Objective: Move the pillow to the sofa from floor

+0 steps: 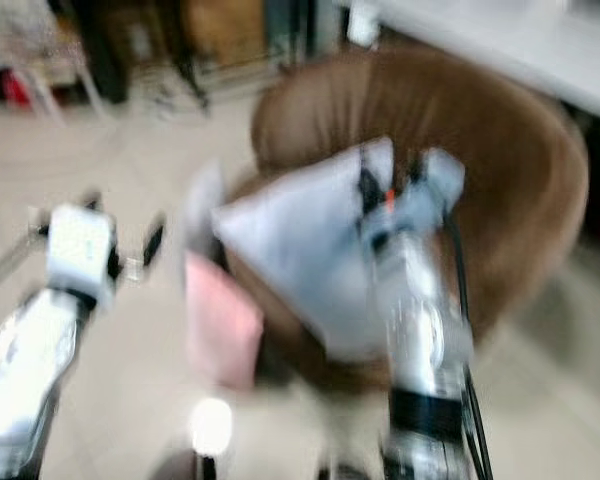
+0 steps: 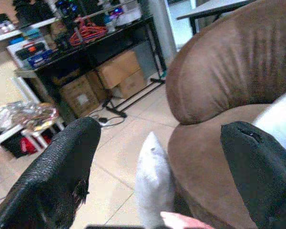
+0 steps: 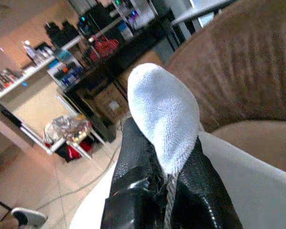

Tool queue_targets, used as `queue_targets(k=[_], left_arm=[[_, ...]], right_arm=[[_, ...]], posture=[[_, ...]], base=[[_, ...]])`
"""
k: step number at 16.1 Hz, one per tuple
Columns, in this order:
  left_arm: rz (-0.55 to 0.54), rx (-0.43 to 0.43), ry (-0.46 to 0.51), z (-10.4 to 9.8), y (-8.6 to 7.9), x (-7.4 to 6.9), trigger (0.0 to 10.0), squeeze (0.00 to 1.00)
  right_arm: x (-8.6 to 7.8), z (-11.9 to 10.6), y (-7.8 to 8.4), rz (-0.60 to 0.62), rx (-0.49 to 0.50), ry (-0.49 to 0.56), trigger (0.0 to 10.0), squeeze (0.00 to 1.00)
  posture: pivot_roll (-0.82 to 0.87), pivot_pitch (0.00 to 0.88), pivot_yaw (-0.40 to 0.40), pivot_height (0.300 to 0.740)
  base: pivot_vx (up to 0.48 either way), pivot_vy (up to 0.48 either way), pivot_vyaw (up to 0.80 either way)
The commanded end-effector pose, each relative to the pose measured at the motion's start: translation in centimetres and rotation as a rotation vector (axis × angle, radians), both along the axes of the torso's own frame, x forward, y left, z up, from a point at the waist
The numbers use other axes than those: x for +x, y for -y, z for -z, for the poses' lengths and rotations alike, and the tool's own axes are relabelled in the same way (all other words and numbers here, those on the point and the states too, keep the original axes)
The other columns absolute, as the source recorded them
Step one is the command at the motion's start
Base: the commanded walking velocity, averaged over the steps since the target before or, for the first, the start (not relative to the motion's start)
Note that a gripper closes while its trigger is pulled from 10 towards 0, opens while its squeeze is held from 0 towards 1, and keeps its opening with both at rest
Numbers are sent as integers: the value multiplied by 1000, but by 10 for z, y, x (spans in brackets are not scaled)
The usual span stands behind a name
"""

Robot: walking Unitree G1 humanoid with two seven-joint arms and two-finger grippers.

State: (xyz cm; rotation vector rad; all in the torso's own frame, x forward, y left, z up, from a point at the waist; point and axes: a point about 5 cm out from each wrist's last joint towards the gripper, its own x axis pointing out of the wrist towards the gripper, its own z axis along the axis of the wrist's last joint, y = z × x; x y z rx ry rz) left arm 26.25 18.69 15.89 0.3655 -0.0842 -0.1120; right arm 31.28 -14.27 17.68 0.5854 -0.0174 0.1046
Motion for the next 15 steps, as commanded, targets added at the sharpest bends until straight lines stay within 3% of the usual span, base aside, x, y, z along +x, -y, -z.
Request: queue_targets(k=[1,4,5,6,8,10,11,15], left_arm=[[1,8,6,-3,-2,-4,10000,0],[1,18,-10,-2,-4,-9,10000,0],[4,18,-14,-1,-5,-9,10000,0],[9,18,-20,1,-4,-9,10000,0],[16,13,-23,1,-2,-9,10000,0],[18,-37,-5,-3,0,-9,10000,0],[21,-39,8,-4,0,-8,10000,0],[20,-10,0,-4,-4,-8,10000,0]], right_arm=[[-3,7,10,35,-7,-14,10000,0],[-9,16,13,55,-160,-32,10000,0],[-10,16,13,54,-159,-23,10000,0],[-12,17,15,81,-87,-25,10000,0],[-14,19,13,69,-75,-48,10000,0],[-13,24,13,78,-127,-64,10000,0],[-12,28,15,109,-217,-90,10000,0],[-13,24,7,39,-138,-33,10000,0]], posture=[[2,0,-25,740],[-4,0,-12,740],[-5,0,-9,740],[-7,0,-5,740],[-10,0,5,740],[-11,0,10,740],[-10,0,10,740],[9,0,6,740]], base=[[0,0,0],[0,0,0],[0,0,0],[0,0,0],[0,0,0],[0,0,0],[0,0,0],[0,0,-795]])
